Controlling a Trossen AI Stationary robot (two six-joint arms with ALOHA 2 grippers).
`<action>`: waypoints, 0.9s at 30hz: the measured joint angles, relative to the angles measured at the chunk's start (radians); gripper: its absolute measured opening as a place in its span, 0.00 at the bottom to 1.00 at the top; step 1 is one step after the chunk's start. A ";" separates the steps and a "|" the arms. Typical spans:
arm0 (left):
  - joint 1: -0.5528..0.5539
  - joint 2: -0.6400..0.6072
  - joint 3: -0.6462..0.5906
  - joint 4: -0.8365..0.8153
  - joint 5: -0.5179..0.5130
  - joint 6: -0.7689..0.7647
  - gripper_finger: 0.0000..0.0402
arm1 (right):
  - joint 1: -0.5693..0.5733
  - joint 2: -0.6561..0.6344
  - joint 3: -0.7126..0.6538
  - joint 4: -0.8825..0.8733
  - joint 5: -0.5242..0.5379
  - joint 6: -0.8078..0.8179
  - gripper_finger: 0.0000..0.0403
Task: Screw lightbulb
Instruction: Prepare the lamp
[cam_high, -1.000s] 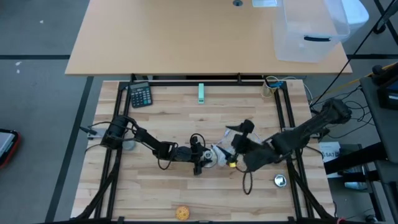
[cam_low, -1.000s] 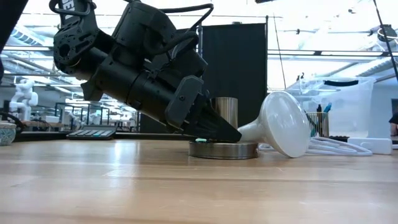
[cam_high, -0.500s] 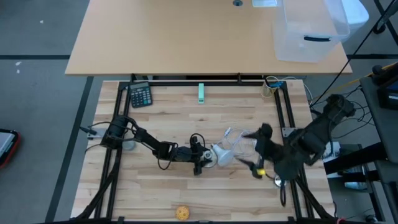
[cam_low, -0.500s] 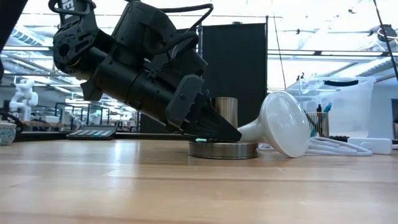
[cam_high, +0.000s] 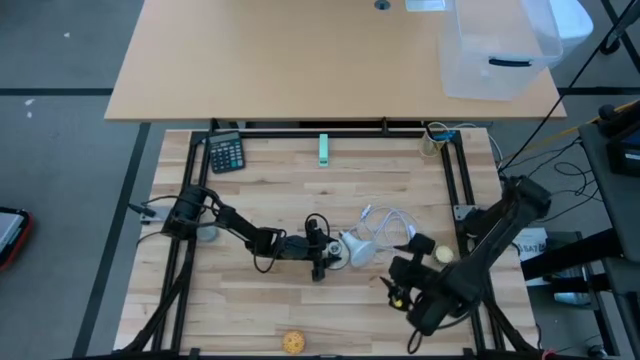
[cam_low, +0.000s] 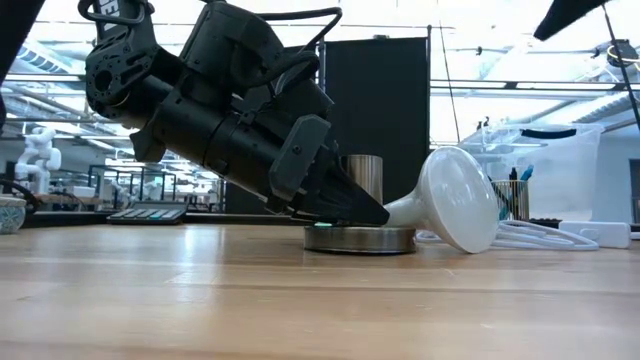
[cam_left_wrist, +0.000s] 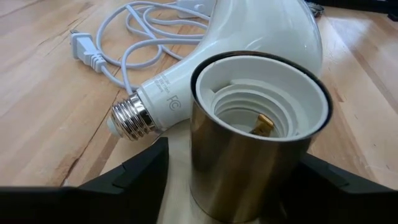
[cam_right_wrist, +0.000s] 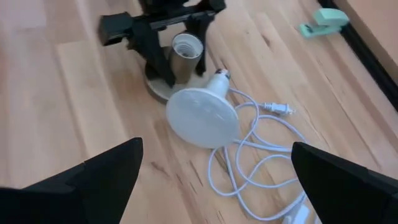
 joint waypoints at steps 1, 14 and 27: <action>0.000 0.000 0.000 0.000 0.000 0.000 0.67 | 0.005 0.022 0.000 0.001 0.016 0.029 0.99; 0.001 0.000 0.000 0.000 0.000 0.007 0.67 | 0.070 0.327 -0.049 0.095 0.243 0.502 0.99; 0.001 0.001 -0.001 0.005 0.001 0.003 0.67 | 0.053 0.503 -0.050 0.036 0.280 0.694 0.99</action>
